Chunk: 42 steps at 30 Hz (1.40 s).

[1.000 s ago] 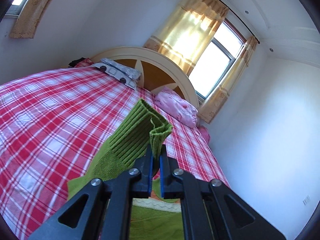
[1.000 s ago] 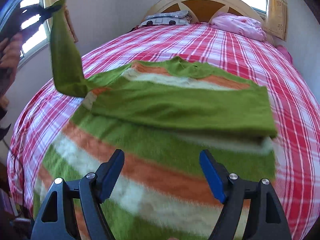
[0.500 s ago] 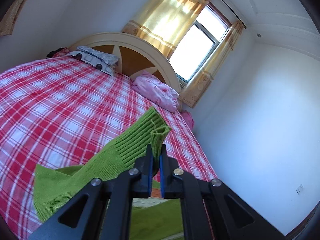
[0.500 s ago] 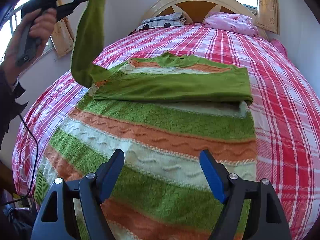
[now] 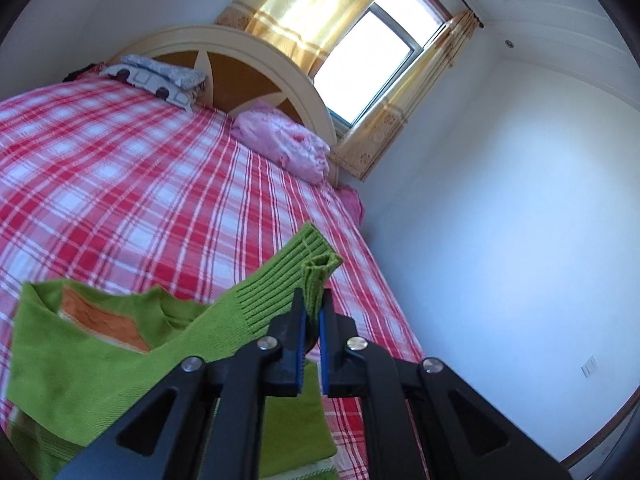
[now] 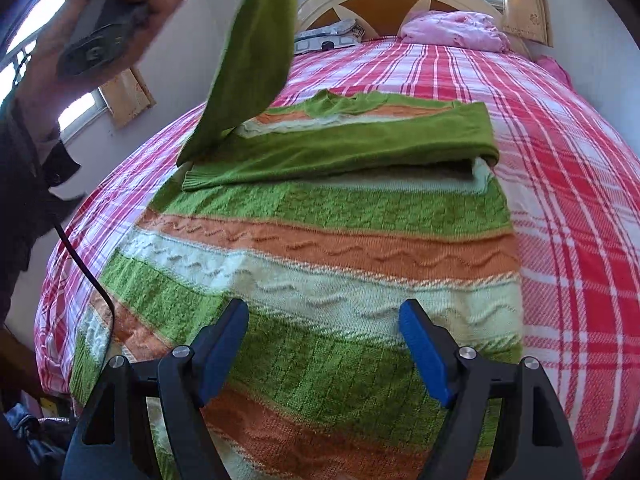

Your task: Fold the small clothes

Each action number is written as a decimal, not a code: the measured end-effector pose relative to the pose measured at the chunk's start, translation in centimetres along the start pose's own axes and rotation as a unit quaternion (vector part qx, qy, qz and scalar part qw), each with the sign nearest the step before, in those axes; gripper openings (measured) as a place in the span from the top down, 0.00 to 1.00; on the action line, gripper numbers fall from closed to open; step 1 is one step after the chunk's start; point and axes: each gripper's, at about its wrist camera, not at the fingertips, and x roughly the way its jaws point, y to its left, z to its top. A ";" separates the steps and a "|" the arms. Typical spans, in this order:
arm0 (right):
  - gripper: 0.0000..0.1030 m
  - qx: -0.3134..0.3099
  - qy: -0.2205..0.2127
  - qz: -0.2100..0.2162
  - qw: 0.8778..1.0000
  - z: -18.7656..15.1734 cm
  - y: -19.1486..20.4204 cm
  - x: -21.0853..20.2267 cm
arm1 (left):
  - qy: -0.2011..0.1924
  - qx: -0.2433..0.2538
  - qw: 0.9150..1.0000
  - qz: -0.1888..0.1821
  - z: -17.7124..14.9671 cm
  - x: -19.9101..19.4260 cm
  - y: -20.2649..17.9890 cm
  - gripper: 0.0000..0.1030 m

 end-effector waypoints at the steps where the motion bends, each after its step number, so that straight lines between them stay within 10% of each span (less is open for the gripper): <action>1: 0.24 0.000 -0.002 -0.001 1.000 0.0 0.1 0.1 | 0.011 0.001 1.000 0.002 -1.0 1.2 -0.2 0.95; 18: 0.17 -0.004 -0.005 0.013 1.000 -0.3 0.1 0.4 | 0.150 0.129 0.978 0.058 -9.3 8.4 -2.7 0.89; 21: 0.16 -0.002 -0.006 0.020 1.000 -0.3 -0.1 0.4 | 0.134 0.178 0.973 0.063 -9.1 5.4 -1.8 0.73; 23: 0.16 0.004 -0.008 0.027 1.000 -0.3 -0.3 0.3 | 0.110 0.213 0.966 0.094 -8.6 3.3 0.0 0.41; 26: 0.16 0.008 -0.011 0.034 0.999 -0.2 -0.5 0.1 | 0.071 0.239 0.957 0.150 -7.4 -1.0 4.9 0.35; 36: 0.16 0.091 -0.064 0.025 0.994 7.4 -5.0 -3.0 | 0.108 0.158 0.919 0.344 -6.1 -3.8 20.5 0.29; 42: 0.17 0.098 -0.040 0.011 0.994 14.2 -6.1 2.5 | 0.115 0.115 0.916 0.367 -7.0 -3.7 22.3 0.13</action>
